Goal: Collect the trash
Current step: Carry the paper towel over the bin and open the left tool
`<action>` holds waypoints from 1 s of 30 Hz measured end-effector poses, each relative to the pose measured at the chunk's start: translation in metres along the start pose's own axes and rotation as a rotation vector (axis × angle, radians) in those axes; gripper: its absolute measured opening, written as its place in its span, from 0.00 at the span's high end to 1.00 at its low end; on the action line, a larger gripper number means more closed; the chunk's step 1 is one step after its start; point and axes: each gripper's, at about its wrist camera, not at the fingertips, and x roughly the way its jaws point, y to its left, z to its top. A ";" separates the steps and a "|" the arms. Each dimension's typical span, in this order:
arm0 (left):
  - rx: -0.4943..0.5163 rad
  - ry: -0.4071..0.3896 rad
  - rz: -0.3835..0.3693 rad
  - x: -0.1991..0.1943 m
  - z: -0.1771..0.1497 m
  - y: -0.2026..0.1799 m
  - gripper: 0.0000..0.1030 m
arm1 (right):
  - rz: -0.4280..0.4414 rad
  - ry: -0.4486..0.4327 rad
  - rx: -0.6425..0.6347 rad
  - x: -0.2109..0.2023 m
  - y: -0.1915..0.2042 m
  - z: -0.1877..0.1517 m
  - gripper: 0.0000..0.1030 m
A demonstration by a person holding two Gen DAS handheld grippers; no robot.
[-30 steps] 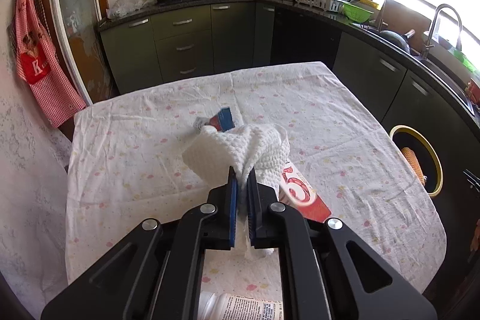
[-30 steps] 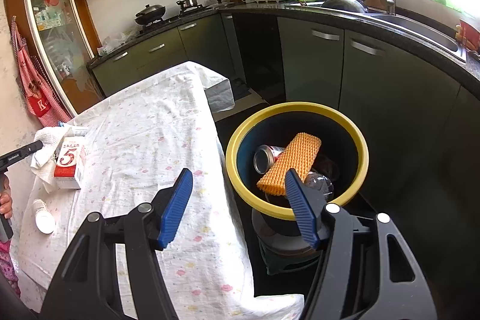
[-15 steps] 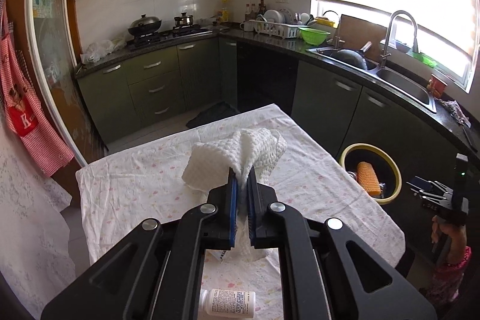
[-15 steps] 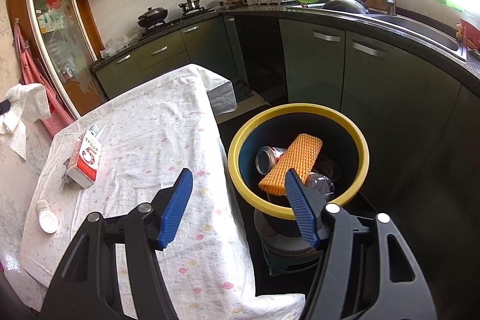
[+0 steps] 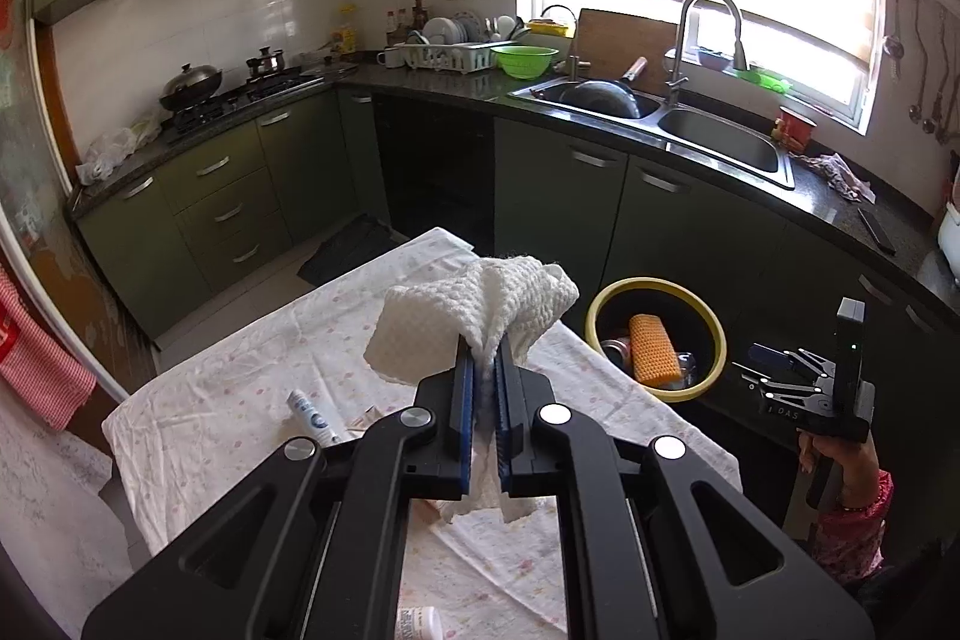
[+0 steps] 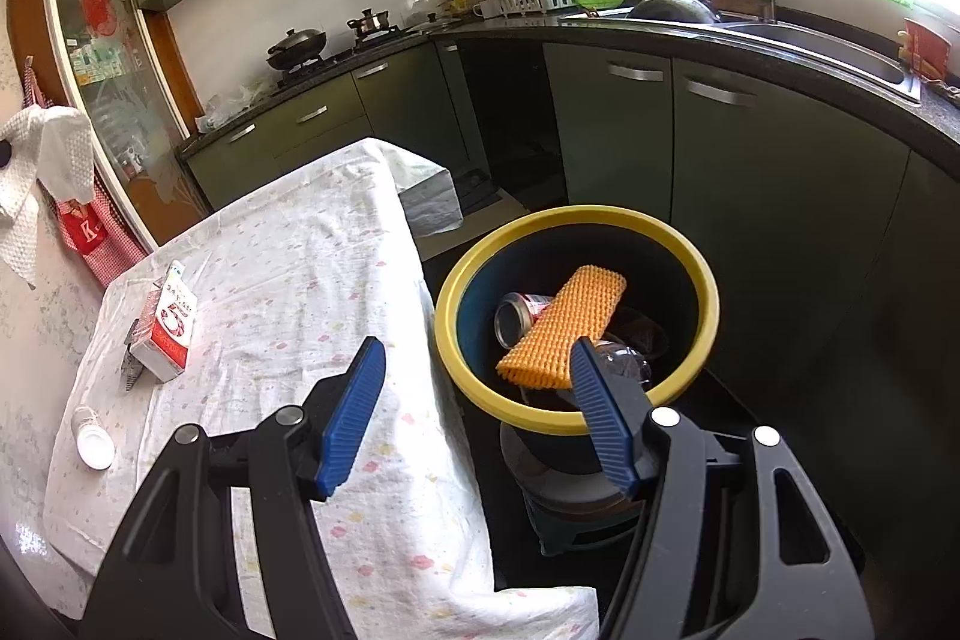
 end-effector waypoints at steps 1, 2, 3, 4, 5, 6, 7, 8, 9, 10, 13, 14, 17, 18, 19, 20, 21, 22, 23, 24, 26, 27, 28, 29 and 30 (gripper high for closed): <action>0.011 -0.002 -0.015 0.005 0.004 -0.007 0.93 | -0.003 -0.003 0.007 -0.002 -0.004 0.000 0.41; 0.026 -0.003 -0.030 0.011 0.008 -0.016 0.93 | -0.008 -0.007 0.013 -0.003 -0.008 0.000 0.41; 0.041 0.000 -0.043 0.018 0.011 -0.025 0.93 | -0.014 -0.012 0.019 -0.006 -0.012 0.000 0.41; 0.059 0.007 -0.058 0.026 0.015 -0.035 0.93 | -0.020 -0.018 0.027 -0.008 -0.016 0.000 0.41; 0.076 0.015 -0.080 0.036 0.018 -0.046 0.93 | -0.026 -0.024 0.036 -0.011 -0.021 0.000 0.41; 0.097 0.026 -0.100 0.047 0.022 -0.058 0.93 | -0.033 -0.030 0.046 -0.014 -0.027 -0.001 0.41; 0.115 0.037 -0.117 0.058 0.024 -0.069 0.93 | -0.040 -0.035 0.055 -0.018 -0.031 -0.001 0.41; 0.133 0.048 -0.140 0.070 0.028 -0.082 0.93 | -0.049 -0.039 0.064 -0.020 -0.037 -0.002 0.41; 0.147 0.057 -0.161 0.082 0.030 -0.093 0.93 | -0.058 -0.042 0.073 -0.023 -0.041 -0.003 0.41; 0.162 0.067 -0.178 0.094 0.032 -0.104 0.93 | -0.067 -0.044 0.081 -0.025 -0.046 -0.003 0.41; 0.202 0.099 -0.230 0.135 0.038 -0.141 0.93 | -0.091 -0.048 0.107 -0.029 -0.061 -0.006 0.41; 0.216 0.114 -0.245 0.151 0.041 -0.154 0.93 | -0.097 -0.048 0.116 -0.030 -0.066 -0.007 0.41; 0.237 0.149 -0.273 0.197 0.045 -0.184 0.93 | -0.113 -0.047 0.141 -0.032 -0.079 -0.010 0.41; 0.243 0.169 -0.285 0.214 0.045 -0.194 0.93 | -0.117 -0.046 0.150 -0.032 -0.082 -0.011 0.41; 0.245 0.182 -0.296 0.229 0.044 -0.202 0.93 | -0.122 -0.045 0.157 -0.033 -0.085 -0.012 0.41; 0.249 0.198 -0.299 0.248 0.042 -0.210 0.92 | -0.125 -0.044 0.165 -0.033 -0.089 -0.013 0.39; 0.254 0.217 -0.297 0.265 0.040 -0.218 0.84 | -0.129 -0.043 0.172 -0.033 -0.091 -0.014 0.38; 0.256 0.231 -0.295 0.280 0.038 -0.223 0.72 | -0.133 -0.040 0.180 -0.033 -0.094 -0.015 0.36; 0.263 0.239 -0.285 0.293 0.034 -0.229 0.49 | -0.135 -0.037 0.186 -0.033 -0.095 -0.015 0.36; 0.275 0.236 -0.269 0.303 0.031 -0.233 0.43 | -0.135 -0.038 0.190 -0.033 -0.096 -0.016 0.36; 0.302 0.240 -0.236 0.314 0.025 -0.240 0.43 | -0.132 -0.038 0.185 -0.033 -0.095 -0.016 0.36; 0.300 0.242 -0.239 0.313 0.022 -0.239 0.43 | -0.129 -0.038 0.181 -0.033 -0.095 -0.015 0.36; 0.295 0.238 -0.241 0.308 0.021 -0.236 0.43 | -0.126 -0.037 0.176 -0.033 -0.094 -0.015 0.36; 0.293 0.229 -0.243 0.301 0.021 -0.233 0.42 | -0.124 -0.036 0.172 -0.033 -0.093 -0.015 0.36; 0.295 0.216 -0.248 0.292 0.022 -0.228 0.40 | -0.121 -0.035 0.169 -0.032 -0.092 -0.014 0.36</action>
